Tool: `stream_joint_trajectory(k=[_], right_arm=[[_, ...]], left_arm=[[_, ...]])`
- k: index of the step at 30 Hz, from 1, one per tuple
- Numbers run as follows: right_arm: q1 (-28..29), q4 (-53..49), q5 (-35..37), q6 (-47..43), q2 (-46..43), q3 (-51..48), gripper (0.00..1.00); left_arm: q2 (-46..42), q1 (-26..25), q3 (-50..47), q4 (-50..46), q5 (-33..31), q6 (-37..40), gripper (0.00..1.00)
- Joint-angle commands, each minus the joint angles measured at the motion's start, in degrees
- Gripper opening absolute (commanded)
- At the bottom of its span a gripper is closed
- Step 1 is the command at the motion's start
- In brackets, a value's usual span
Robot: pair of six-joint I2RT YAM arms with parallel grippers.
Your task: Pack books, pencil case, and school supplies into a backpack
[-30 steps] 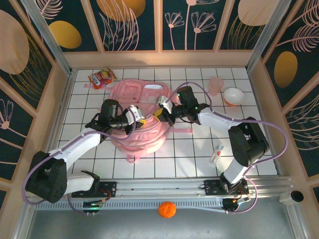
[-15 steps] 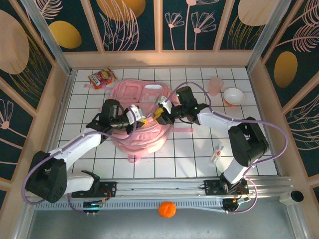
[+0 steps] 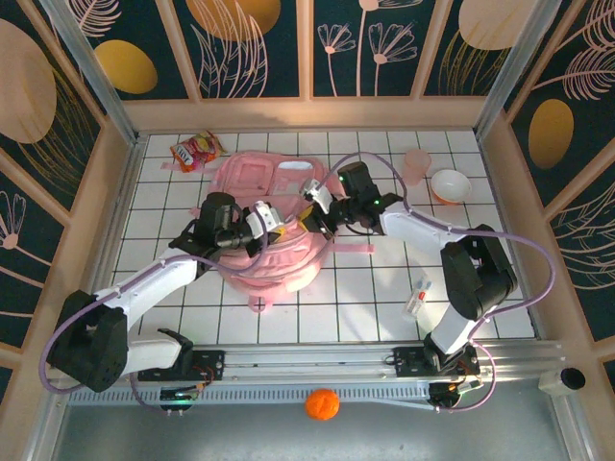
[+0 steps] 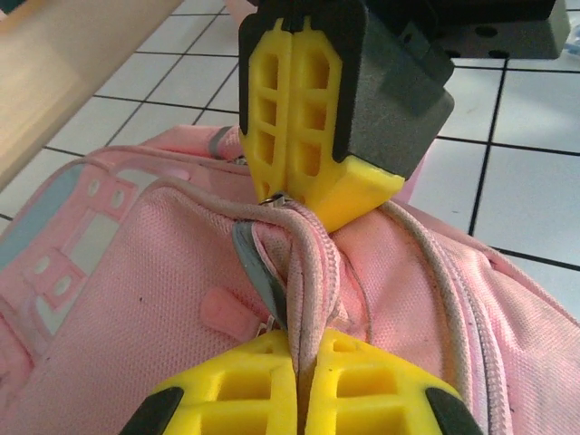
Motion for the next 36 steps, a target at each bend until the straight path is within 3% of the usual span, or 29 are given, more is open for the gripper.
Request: stream_joint_trajectory(k=[1, 11, 15, 19, 23, 25, 31, 36], right_arm=[[0.4, -12.7, -1.6, 6.3, 0.2, 6.1, 0.00], [-0.7, -19.9, -3.1, 14.3, 0.8, 8.9, 0.00], [-2.8, -16.2, -8.4, 23.4, 1.5, 9.1, 0.00], [-3.9, -19.2, -8.8, 25.0, 4.4, 11.8, 0.00], [-3.9, -25.3, -1.0, 23.0, 6.4, 15.0, 0.00], [-4.4, -26.5, -0.5, 22.8, 6.9, 15.7, 0.00], [-4.0, -33.0, 6.4, 22.6, 8.9, 19.3, 0.00], [-3.7, -35.3, 11.7, 21.4, 8.3, 19.9, 0.00]], left_arm=[[0.9, 0.3, 3.1, 7.9, -9.4, 0.0, 0.00], [3.9, -1.3, 5.2, 6.2, -17.5, 2.2, 0.00], [4.0, -1.7, 5.7, 2.1, -11.2, 9.1, 0.00], [4.0, -2.9, 5.5, -1.4, -6.9, 14.6, 0.00], [5.1, -3.9, 6.2, -6.7, -9.3, 21.5, 0.00], [5.4, -3.9, 6.3, -8.7, -11.0, 24.6, 0.00], [4.9, -3.9, 5.0, -8.1, -19.3, 27.4, 0.01], [4.2, -3.9, 4.8, -7.9, -22.0, 28.6, 0.01]])
